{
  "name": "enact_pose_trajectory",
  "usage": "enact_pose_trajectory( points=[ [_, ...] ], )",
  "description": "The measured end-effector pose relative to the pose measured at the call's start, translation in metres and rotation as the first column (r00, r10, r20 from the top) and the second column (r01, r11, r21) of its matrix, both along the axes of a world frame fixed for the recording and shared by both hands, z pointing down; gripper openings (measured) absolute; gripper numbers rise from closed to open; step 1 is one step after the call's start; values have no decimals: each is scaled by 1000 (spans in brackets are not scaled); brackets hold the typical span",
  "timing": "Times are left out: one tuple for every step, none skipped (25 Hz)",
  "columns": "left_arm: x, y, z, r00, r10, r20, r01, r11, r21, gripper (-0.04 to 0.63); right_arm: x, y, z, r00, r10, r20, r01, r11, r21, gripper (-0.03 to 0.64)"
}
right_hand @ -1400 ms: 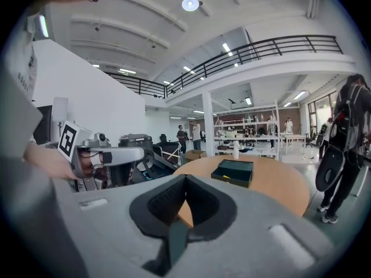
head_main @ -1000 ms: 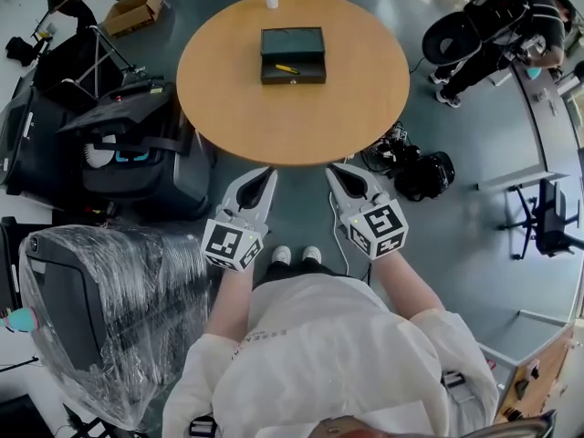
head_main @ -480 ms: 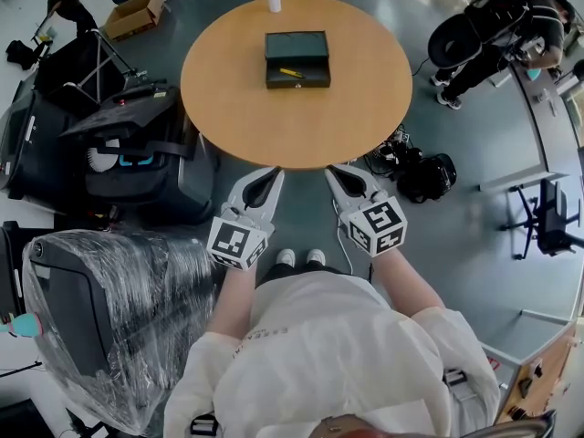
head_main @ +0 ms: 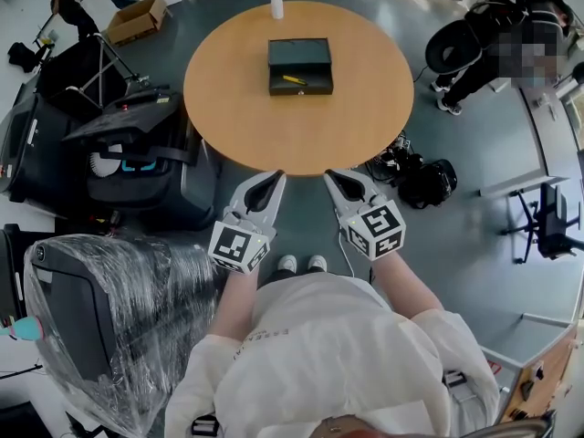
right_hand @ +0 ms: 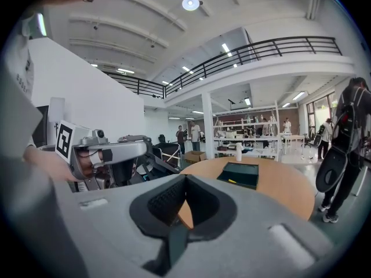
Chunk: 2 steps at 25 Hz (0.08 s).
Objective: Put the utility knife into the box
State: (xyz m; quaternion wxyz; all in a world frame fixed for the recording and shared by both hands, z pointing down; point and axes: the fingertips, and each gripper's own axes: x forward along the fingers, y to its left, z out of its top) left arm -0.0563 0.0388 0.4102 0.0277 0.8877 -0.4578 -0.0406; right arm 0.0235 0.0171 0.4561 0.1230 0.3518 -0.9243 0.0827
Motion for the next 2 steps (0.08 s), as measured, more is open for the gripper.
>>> enact_pose_trajectory(
  points=[
    [2, 0, 1, 1000, 7, 10, -7, 1000, -3, 17, -1, 0, -1, 1000, -1, 0, 1, 1000, 3, -8],
    [3, 0, 2, 1000, 14, 20, -14, 1000, -7, 17, -2, 0, -3, 1000, -3, 0, 3, 1000, 6, -8]
  ],
)
